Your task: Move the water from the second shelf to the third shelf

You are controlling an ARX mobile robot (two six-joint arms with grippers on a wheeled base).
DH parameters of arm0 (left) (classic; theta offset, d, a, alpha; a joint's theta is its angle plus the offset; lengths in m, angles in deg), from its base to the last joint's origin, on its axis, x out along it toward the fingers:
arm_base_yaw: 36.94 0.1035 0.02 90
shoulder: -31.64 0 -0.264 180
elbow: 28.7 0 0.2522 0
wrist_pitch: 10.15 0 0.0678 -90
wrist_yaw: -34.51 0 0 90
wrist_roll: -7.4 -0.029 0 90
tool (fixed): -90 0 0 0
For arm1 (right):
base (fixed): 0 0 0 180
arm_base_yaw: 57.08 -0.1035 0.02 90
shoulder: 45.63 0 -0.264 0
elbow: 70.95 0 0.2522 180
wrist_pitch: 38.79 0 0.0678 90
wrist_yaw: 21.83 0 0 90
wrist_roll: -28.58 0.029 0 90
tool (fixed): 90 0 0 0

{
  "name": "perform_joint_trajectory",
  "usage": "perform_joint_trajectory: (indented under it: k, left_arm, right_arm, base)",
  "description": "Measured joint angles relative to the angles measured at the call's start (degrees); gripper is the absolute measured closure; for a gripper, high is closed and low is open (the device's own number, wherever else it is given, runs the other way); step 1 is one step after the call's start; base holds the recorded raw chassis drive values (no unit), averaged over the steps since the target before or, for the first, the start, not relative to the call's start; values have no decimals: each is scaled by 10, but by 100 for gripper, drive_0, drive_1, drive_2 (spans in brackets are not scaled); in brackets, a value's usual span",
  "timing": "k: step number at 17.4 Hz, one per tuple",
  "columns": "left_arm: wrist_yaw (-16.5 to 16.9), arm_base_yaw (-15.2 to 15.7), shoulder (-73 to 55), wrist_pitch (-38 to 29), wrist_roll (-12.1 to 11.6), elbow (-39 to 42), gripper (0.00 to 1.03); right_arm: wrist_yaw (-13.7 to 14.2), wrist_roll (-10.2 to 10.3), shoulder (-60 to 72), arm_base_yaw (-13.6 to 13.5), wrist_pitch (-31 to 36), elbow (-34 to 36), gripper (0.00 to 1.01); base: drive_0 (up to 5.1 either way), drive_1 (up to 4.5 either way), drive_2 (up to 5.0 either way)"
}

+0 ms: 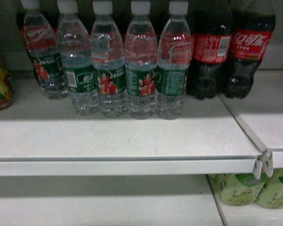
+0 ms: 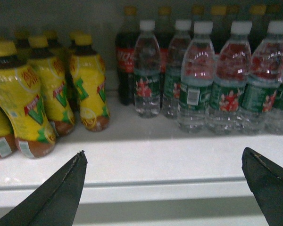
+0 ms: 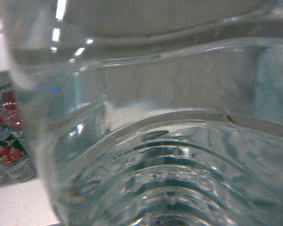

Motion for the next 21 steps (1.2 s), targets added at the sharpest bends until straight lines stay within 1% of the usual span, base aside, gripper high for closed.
perform_joint_trajectory:
  k: [21]
  left_arm:
    - [2,0,0,-1,0,0,5]
  right_arm:
    - [0,5,-1,0,3,-2,60]
  base:
    - [0,0,0]
